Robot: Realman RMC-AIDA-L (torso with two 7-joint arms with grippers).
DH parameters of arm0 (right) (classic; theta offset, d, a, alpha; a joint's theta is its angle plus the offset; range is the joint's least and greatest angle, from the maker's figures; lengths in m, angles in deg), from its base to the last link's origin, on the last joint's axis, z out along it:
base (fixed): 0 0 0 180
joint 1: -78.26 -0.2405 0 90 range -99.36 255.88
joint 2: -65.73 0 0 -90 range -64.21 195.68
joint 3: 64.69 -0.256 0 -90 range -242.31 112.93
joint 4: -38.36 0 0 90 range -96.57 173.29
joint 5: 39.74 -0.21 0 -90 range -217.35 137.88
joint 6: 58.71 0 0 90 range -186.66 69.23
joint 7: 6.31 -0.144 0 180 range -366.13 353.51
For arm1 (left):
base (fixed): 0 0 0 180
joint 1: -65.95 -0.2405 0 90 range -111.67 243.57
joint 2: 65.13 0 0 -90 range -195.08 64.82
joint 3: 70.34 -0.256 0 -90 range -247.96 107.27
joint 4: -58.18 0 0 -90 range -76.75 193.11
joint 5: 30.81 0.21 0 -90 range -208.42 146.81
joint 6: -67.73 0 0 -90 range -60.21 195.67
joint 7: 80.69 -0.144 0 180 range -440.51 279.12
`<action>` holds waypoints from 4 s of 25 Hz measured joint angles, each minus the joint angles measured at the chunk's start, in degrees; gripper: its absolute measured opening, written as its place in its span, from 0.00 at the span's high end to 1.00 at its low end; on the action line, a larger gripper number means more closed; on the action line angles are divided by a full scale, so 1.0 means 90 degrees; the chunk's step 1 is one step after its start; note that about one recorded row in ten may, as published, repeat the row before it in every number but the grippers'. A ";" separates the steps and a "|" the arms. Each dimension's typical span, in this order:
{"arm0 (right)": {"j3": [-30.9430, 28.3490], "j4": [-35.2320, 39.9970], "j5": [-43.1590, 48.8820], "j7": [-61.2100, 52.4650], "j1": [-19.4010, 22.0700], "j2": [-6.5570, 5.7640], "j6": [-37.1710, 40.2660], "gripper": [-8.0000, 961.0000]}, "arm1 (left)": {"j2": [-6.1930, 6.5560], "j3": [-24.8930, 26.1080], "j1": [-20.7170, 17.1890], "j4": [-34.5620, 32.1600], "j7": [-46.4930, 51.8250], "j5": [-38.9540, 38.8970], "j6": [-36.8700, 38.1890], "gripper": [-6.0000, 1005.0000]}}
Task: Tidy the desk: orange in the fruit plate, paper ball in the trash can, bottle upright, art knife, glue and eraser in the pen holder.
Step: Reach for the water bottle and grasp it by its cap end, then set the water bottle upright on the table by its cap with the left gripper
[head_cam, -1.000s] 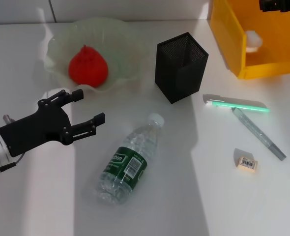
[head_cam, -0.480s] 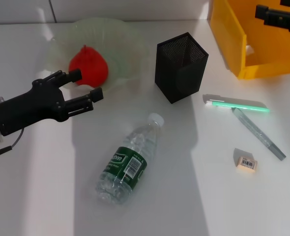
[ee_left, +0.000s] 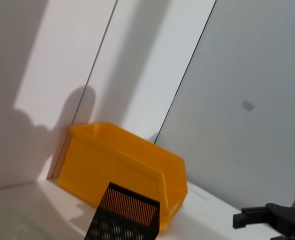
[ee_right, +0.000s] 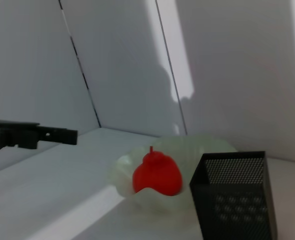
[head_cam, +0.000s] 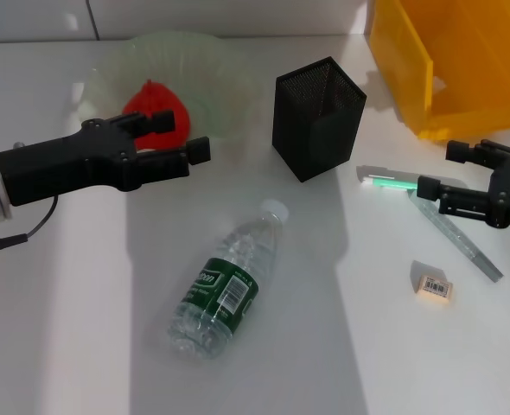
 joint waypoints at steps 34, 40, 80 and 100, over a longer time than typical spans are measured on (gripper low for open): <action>-0.0087 -0.0193 0.1008 0.0819 0.0046 -0.0025 0.0351 0.15 | -0.0072 -0.4217 0.1681 -0.2691 0.7202 0.5726 -0.1554 0.14; -0.0087 -0.0196 0.0988 0.0811 0.0011 -0.0024 0.0351 0.15 | -0.0072 -0.4424 0.1990 -0.1956 0.7174 0.5739 -0.1918 0.14; -0.0088 -0.0266 0.1034 0.0712 -0.0058 -0.0025 0.0291 0.15 | -0.0022 -0.4037 0.1307 -0.2742 0.5951 0.5791 -0.1665 0.55; -0.0087 -0.0211 0.1033 0.0472 -0.0127 -0.0029 0.0338 0.16 | 0.0001 -0.1263 -0.0856 -0.4260 0.3466 0.3437 -0.0982 0.54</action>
